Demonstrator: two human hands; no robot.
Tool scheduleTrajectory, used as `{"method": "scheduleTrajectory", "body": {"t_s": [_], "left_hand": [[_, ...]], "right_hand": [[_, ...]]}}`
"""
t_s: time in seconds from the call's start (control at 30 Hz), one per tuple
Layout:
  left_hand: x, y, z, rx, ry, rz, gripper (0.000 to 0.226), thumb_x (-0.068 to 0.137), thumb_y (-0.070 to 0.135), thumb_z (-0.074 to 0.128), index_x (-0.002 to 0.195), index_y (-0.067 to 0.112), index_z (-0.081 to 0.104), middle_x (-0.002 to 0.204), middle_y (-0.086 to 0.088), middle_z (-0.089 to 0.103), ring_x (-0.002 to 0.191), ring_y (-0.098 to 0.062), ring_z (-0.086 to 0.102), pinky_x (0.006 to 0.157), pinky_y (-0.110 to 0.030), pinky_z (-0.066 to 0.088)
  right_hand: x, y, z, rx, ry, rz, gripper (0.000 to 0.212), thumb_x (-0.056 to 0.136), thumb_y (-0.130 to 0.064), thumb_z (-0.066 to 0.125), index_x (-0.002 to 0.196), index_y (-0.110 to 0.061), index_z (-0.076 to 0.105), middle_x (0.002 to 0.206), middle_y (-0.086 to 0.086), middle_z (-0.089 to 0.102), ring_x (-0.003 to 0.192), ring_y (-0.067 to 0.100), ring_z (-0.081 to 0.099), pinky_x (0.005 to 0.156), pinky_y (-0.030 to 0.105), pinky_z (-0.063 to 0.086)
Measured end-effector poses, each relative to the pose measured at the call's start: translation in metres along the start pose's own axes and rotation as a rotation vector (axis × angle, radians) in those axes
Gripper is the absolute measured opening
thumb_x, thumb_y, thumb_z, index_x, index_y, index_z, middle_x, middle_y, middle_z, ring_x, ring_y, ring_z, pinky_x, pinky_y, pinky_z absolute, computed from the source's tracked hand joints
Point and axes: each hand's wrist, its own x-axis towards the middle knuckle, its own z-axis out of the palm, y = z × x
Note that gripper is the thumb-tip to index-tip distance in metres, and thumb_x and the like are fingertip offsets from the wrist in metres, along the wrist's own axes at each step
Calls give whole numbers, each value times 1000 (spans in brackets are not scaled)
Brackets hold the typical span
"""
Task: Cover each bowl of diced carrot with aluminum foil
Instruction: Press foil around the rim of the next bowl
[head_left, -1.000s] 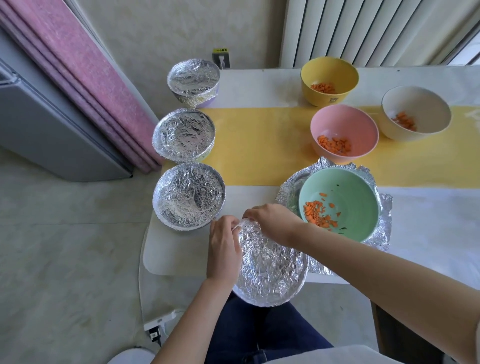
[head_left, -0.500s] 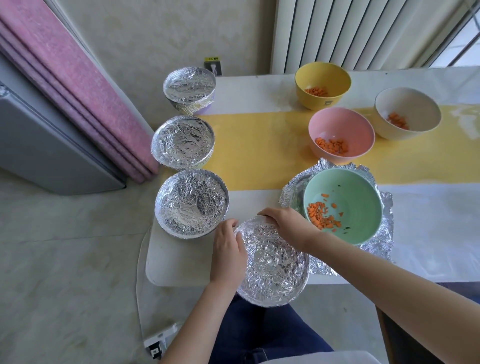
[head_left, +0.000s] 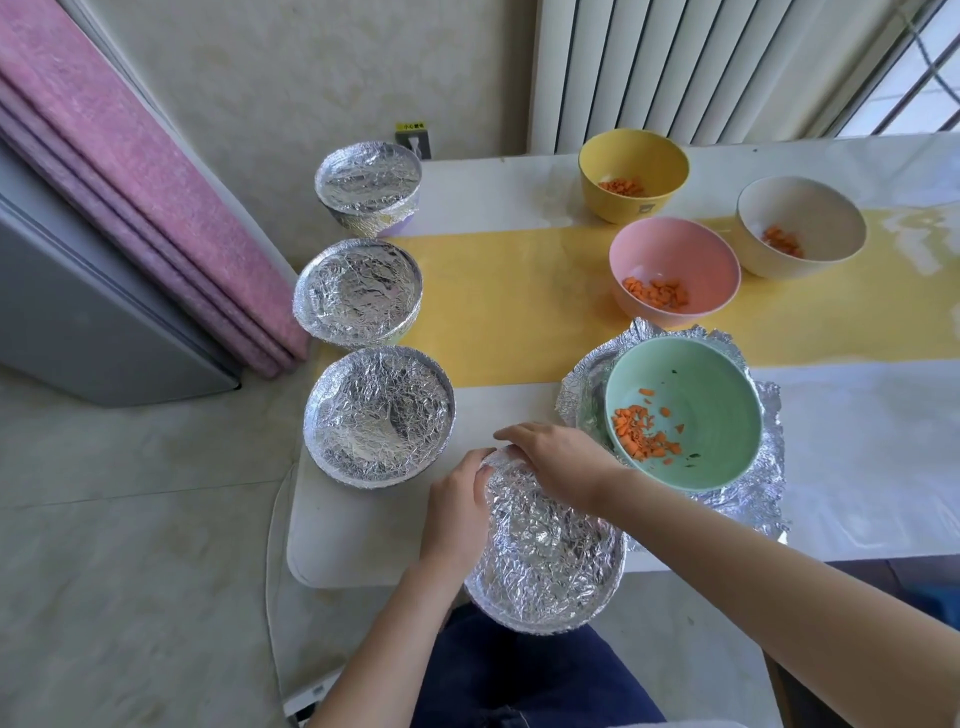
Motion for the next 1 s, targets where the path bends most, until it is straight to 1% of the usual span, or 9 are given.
{"method": "scheduleTrajectory", "body": {"t_s": [0.1, 0.23, 0.33, 0.43, 0.5, 0.6, 0.73, 0.83, 1.0], "left_hand": [[-2, 0, 0, 10, 17, -5, 20, 96, 10, 47, 111, 7, 60, 85, -8, 66, 71, -22, 56, 60, -27, 36], [-2, -2, -2, -32, 18, -34, 16, 95, 10, 48, 109, 6, 56, 86, -3, 61, 79, -23, 59, 65, -28, 40], [-1, -3, -3, -31, 27, -24, 18, 96, 9, 48, 110, 6, 58, 88, -6, 64, 76, -21, 56, 61, -22, 33], [-1, -2, -3, -26, 30, -36, 21, 96, 9, 46, 112, 5, 60, 78, -5, 58, 67, -19, 46, 58, -21, 24], [-1, -3, -3, -36, 18, -18, 23, 96, 8, 47, 115, 6, 61, 75, -5, 58, 65, -20, 47, 58, -20, 25], [-1, -3, -3, -62, 3, -4, 26, 96, 9, 46, 118, 10, 61, 90, -8, 68, 70, -16, 50, 62, -17, 29], [-3, -5, -4, -83, -7, -40, 28, 98, 11, 43, 121, 10, 59, 101, -4, 67, 86, -20, 59, 68, -17, 33], [-7, -6, -5, -95, 21, -119, 30, 99, 12, 39, 124, 11, 56, 108, -3, 65, 97, -18, 59, 74, -15, 35], [-12, -4, -11, -95, 14, -133, 27, 100, 17, 38, 121, 14, 55, 95, 4, 61, 84, -12, 54, 68, -13, 31]], "right_hand": [[6, -3, 2, -27, -24, 0, 42, 87, 4, 43, 123, -14, 55, 115, 3, 64, 95, 26, 62, 77, 37, 50], [8, -4, 3, -27, 1, -27, 44, 87, 6, 43, 125, -14, 54, 115, 2, 64, 94, 26, 63, 76, 38, 51], [6, 0, 8, 53, 51, -15, 41, 93, 0, 46, 130, -18, 52, 122, -1, 62, 100, 21, 63, 80, 38, 52], [1, 3, 6, 107, 67, 50, 45, 91, 3, 46, 132, -16, 50, 126, 1, 60, 107, 23, 60, 85, 33, 48], [-2, 5, 4, 134, 62, 83, 53, 82, 12, 48, 127, -13, 55, 118, 4, 64, 101, 26, 61, 82, 31, 46], [-1, 9, 9, 159, 106, 72, 50, 80, 14, 45, 119, -13, 62, 105, 7, 69, 92, 28, 64, 79, 37, 50], [-1, 5, 8, 168, 90, 94, 41, 90, 5, 43, 121, -15, 59, 109, 4, 68, 94, 25, 64, 79, 37, 51], [-2, 0, 5, 148, 97, 134, 31, 97, -11, 45, 127, -14, 53, 118, 1, 63, 99, 23, 62, 83, 36, 50], [-2, 3, 9, 242, 145, 197, 28, 100, -18, 40, 119, -11, 60, 101, 10, 69, 85, 27, 66, 77, 40, 52]]}}
